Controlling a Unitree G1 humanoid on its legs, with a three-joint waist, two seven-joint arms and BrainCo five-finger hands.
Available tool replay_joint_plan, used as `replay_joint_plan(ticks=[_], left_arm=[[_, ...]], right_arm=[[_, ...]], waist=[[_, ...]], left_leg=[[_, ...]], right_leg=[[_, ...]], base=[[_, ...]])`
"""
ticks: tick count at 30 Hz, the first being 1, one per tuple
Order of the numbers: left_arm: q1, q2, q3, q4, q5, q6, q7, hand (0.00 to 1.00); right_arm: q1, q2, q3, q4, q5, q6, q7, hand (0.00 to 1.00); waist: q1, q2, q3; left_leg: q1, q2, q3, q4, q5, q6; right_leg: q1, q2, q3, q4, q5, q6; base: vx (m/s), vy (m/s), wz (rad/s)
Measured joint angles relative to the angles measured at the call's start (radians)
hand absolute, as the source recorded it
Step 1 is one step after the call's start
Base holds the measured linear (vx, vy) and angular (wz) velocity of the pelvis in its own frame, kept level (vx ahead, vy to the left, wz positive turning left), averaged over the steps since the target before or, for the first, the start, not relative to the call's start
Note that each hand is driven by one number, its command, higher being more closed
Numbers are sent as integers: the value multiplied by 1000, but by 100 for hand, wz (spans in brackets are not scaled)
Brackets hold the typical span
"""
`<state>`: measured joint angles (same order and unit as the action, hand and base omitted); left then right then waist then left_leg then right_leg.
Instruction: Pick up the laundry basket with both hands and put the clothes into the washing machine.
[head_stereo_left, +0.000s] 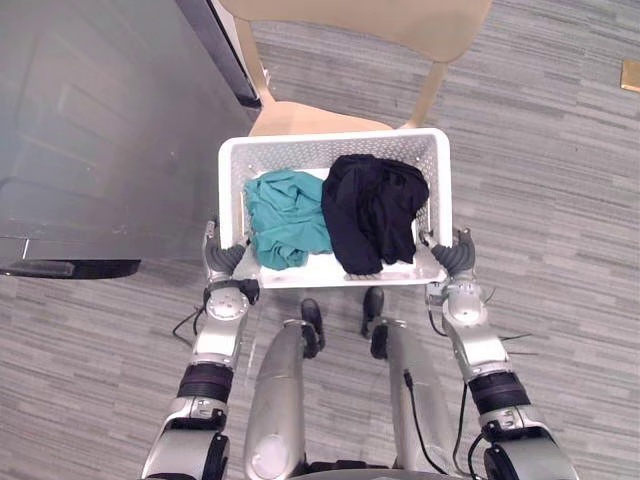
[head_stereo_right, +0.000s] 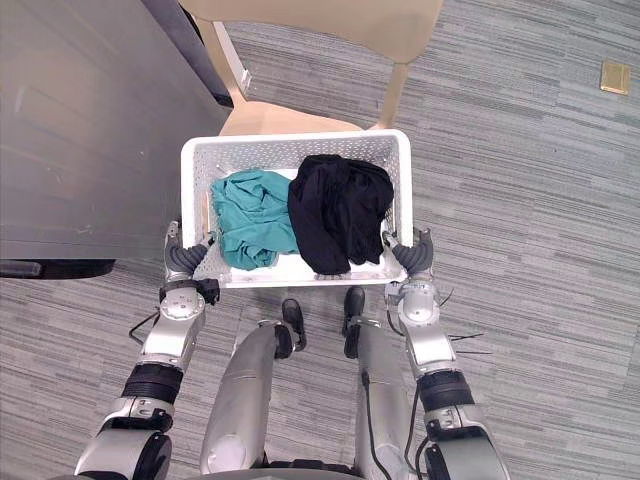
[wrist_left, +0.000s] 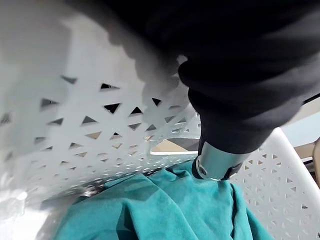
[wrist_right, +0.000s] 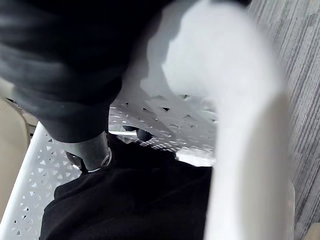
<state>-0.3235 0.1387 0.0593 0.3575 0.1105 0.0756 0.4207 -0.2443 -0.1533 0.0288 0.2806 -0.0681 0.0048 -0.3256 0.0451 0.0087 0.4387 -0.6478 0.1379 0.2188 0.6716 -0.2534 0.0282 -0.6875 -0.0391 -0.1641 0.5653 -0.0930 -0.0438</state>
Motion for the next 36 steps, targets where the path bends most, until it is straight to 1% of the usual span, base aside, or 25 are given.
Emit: replay_joint_plan(ticks=[3,5,7,8,10,13,14,17,19,21,23,24,25,27,29,32,34,36], left_arm=[[64,-13,38,-64,-5,-11,1,0],[120,-44,61,-124,-32,-26,2,0],[151,-61,63,-155,-41,-44,0,0],[171,-66,67,-179,-44,-51,-2,0],[206,-66,72,-217,-60,-64,-7,0],[257,-71,103,-239,-61,-68,-31,0],[266,-72,109,-243,-61,-70,-35,0],[311,-79,123,-244,-74,-75,-54,0],[348,-90,133,-243,-85,-75,-78,0],[389,-99,132,-225,-102,-82,-100,0],[442,-98,131,-165,-104,-84,-140,0],[470,-98,131,-104,-104,-83,-158,0],[481,-98,131,-71,-104,-82,-171,0],[501,-97,132,72,-102,-78,-213,0],[498,-98,142,190,-99,-70,-236,0],[499,-97,154,325,-94,-61,-247,0],[500,-102,164,370,-76,-60,-248,0],[498,-111,181,404,-59,-60,-248,0]], right_arm=[[85,7,-18,-92,3,-4,18,0],[148,16,-24,-154,26,-21,35,0],[168,21,-27,-188,32,-29,47,0],[174,22,-35,-202,41,-38,50,0],[190,25,-64,-229,54,-42,66,0],[239,25,-122,-232,72,-47,87,0],[247,24,-130,-232,73,-47,90,0],[277,23,-151,-232,78,-47,97,0],[296,23,-162,-227,78,-46,111,0],[336,27,-176,-216,78,-47,115,0],[375,28,-185,-162,77,-45,132,0],[391,32,-187,-104,77,-44,137,0],[397,34,-189,-73,77,-41,141,0],[406,50,-196,58,68,-27,160,0],[404,56,-196,158,58,-16,178,0],[400,70,-202,286,39,-15,186,0],[398,71,-213,334,33,-11,194,0],[392,72,-236,389,27,0,195,0]], waist=[[-1,-11,6],[1,-12,6],[2,-12,6],[3,-13,6],[6,-13,5],[24,-17,1],[24,-18,-2],[25,-23,-36],[25,-24,-48],[27,-27,-85],[27,-29,-129],[27,-30,-164],[27,-30,-176],[26,-28,-210],[25,-25,-240],[26,-21,-274],[24,-13,-284],[25,-6,-300]], left_leg=[[30,-2,-1,-9,-2,-1],[56,-4,-1,-13,-5,-2],[76,-7,-1,-24,-6,-3],[91,-9,-1,-32,-8,-8],[116,-12,0,-48,-9,-8],[165,-16,3,-79,-7,-10],[169,-16,2,-81,-6,-9],[179,-19,-1,-97,-1,-8],[227,-20,0,-115,0,-9],[270,-32,-3,-149,3,-14],[334,-46,-3,-191,6,-18],[359,-51,-3,-212,6,-18],[373,-52,-2,-221,7,-18],[426,-56,-3,-253,9,-22],[452,-59,-13,-270,10,-25],[504,-71,-31,-314,26,-43],[514,-80,-51,-332,33,-49],[514,-99,-88,-356,49,-55]], right_leg=[[32,1,-1,-11,-5,4],[59,1,-1,-13,-10,5],[77,-1,0,-22,-11,6],[92,-1,-1,-32,-11,7],[117,-1,-1,-45,-14,12],[164,-1,-2,-70,-14,11],[169,-1,-4,-73,-13,11],[182,-1,-12,-83,-13,11],[232,-1,-21,-100,-17,12],[269,-8,-25,-116,-28,18],[321,-16,-27,-128,-42,25],[342,-17,-27,-140,-47,28],[355,-17,-27,-150,-48,29],[409,-16,-32,-174,-49,31],[441,-16,-43,-190,-50,33],[496,-23,-64,-222,-51,35],[519,-31,-84,-231,-54,39],[529,-50,-123,-230,-63,46]], base=[[0,0,0],[-8,26,3],[-23,18,4],[-29,17,5],[-12,8,2],[30,9,1],[63,8,5],[106,3,6],[136,6,8],[109,9,13],[133,11,13],[87,11,3],[107,15,3],[100,11,5],[58,3,13],[55,-8,23],[-5,-9,40],[-14,-11,62]])
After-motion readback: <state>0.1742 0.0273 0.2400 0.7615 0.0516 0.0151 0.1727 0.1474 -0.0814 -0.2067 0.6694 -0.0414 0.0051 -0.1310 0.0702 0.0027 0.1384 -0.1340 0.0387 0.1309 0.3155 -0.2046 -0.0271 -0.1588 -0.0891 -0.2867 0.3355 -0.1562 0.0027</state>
